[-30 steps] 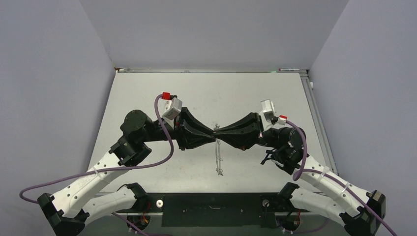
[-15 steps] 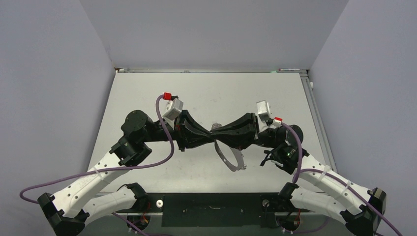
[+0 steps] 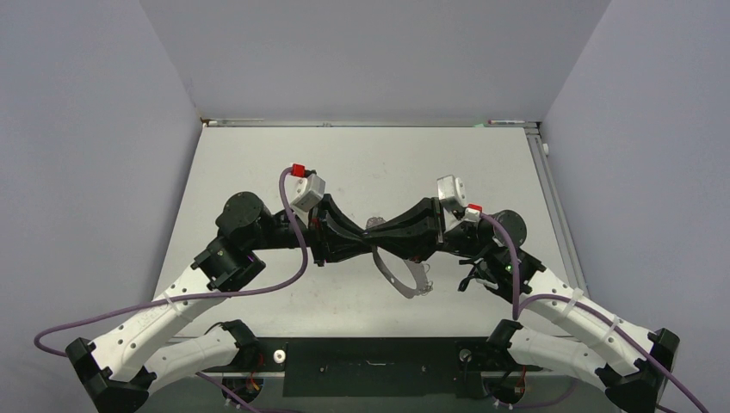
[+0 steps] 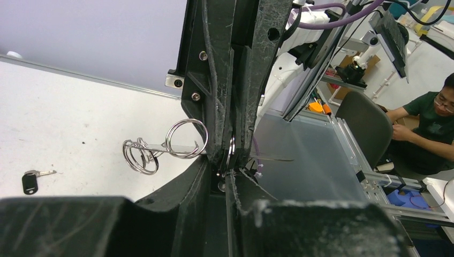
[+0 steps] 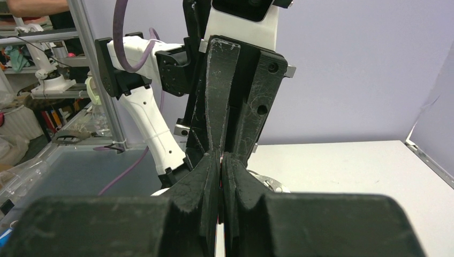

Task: Put the keys on the keyring

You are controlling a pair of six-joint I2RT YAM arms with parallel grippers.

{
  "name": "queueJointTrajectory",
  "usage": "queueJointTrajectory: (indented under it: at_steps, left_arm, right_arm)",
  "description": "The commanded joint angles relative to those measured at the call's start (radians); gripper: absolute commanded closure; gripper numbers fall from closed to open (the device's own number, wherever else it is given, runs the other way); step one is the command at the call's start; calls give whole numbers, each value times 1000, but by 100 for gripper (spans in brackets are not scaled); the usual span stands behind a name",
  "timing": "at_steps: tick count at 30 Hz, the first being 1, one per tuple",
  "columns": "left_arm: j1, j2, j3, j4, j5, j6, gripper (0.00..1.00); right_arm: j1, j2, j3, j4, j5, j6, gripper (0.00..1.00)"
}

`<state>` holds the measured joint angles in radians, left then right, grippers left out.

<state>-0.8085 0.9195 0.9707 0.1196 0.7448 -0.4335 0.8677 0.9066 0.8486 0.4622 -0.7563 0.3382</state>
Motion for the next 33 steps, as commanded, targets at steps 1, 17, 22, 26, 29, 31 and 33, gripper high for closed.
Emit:
queueJointTrajectory:
  at_steps: [1, 17, 22, 26, 29, 31, 33]
  left_arm:
    - [3, -18, 31, 56, -29, 15, 100]
    - [56, -57, -16, 119, -33, -19, 100]
    - [56, -56, -17, 118, -22, -21, 100]
    - [55, -56, -18, 106, -14, -8, 100]
    - [55, -58, -18, 87, -16, 6, 100]
    - [55, -59, -18, 75, -17, 14, 100]
    - [56, -59, -18, 66, -17, 21, 100]
  right_arm:
    - [22, 16, 33, -65, -60, -40, 95]
    - [22, -38, 75, -211, 70, -119, 48]
    - [22, -59, 104, -262, 141, -152, 36]
    - [21, -59, 123, -300, 175, -170, 36]
    - [21, -58, 127, -325, 189, -177, 45]
    - [21, -60, 128, -336, 191, -177, 52]
    - [21, -61, 130, -343, 182, -178, 57]
